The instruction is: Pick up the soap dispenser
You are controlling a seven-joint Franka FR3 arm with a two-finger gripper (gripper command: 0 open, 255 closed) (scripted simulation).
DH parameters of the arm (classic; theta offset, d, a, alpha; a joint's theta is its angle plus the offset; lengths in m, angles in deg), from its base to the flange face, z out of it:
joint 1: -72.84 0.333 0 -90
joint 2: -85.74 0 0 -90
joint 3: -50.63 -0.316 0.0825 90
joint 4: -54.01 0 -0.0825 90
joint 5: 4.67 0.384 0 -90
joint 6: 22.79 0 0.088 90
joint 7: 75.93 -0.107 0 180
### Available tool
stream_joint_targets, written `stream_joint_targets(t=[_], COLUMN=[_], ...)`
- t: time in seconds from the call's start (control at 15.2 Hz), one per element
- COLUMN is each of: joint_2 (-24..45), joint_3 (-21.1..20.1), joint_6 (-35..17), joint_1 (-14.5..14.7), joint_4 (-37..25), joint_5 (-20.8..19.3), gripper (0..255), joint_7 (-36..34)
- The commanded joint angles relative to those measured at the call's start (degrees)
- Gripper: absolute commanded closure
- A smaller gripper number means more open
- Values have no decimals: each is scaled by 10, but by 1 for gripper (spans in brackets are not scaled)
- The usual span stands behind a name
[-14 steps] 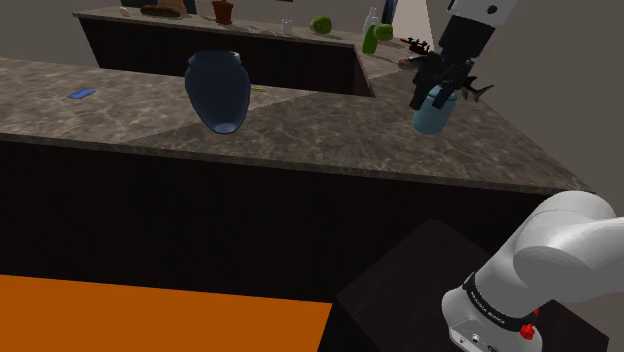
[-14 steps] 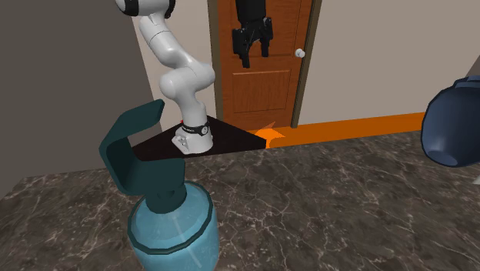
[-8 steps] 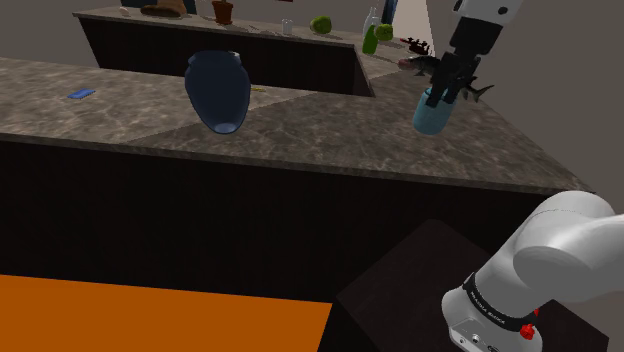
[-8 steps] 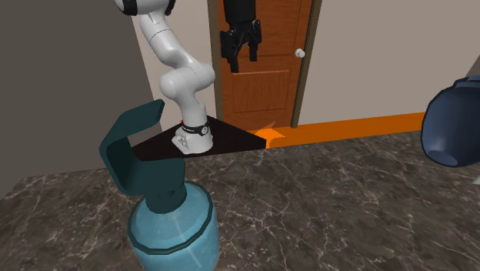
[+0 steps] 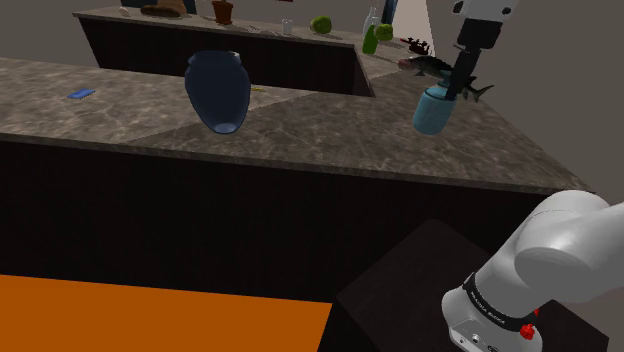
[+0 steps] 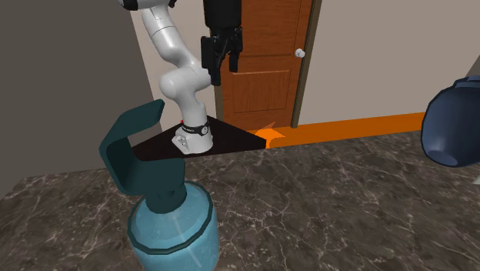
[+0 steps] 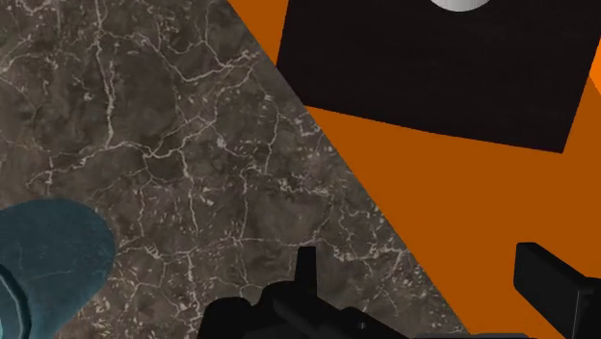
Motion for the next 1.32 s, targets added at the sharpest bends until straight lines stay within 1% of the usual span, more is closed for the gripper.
stream_joint_targets(t=[0.0,0.33,0.66,0.86,0.99,1.12,1.25], joint_2=[28,118,227,302,356,412,470], joint_3=[23,81,134,161,175,185,189], joint_6=[7,7,2,-2,-3,-1,4], joint_1=[4,17,24,20,11,-5,-27], joint_4=[-30,-113,-213,-283,-335,-391,-455], joint_5=[-20,-52,-58,-47,-33,-14,6], gripper=[0,0,0,0,0,0,0], joint_7=[54,183,318,402,458,513,565])
